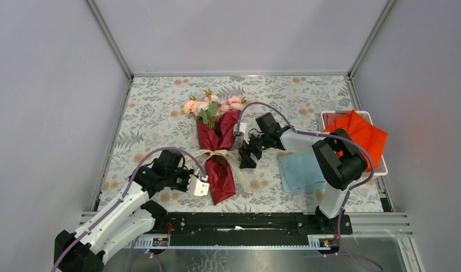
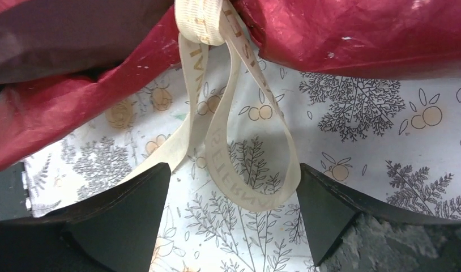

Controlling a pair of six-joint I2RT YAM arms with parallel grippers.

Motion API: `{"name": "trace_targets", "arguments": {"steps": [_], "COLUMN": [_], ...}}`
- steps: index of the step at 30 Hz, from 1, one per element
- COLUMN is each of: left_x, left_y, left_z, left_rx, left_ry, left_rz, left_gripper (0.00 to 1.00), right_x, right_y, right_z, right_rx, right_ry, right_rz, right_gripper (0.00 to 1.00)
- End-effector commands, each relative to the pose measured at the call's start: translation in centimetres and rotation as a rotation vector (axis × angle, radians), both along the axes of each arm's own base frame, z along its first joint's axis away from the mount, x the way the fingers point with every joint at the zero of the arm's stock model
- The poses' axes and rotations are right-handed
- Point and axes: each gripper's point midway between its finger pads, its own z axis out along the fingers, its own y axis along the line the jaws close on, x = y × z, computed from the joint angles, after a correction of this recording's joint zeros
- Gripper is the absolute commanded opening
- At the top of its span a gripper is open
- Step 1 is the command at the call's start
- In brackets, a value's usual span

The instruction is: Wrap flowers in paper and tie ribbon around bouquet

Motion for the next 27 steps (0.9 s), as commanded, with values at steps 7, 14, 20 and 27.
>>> {"name": "trace_targets", "arguments": {"steps": [7, 14, 20, 27], "left_x": [-0.1, -0.2, -0.1, -0.2], "left_y": [0.5, 0.5, 0.4, 0.4], "left_z": [-0.6, -0.7, -0.9, -1.0], "left_rx": [0.022, 0.023, 0.021, 0.020], "left_ry": [0.017, 0.023, 0.023, 0.031], "left_rz": [0.020, 0.017, 0.011, 0.008], "left_gripper": [0.00, 0.00, 0.00, 0.00], "right_x": [2.9, 1.7, 1.5, 1.1], "right_y": [0.5, 0.2, 0.3, 0.4], "right_z": [-1.1, 1.9, 0.4, -2.1], "right_rx": [-0.028, 0.030, 0.002, -0.071], "right_ry": [-0.143, -0.183, -0.158, -0.128], "right_rz": [-0.045, 0.025, 0.054, 0.083], "right_gripper": [0.80, 0.86, 0.89, 0.82]}}
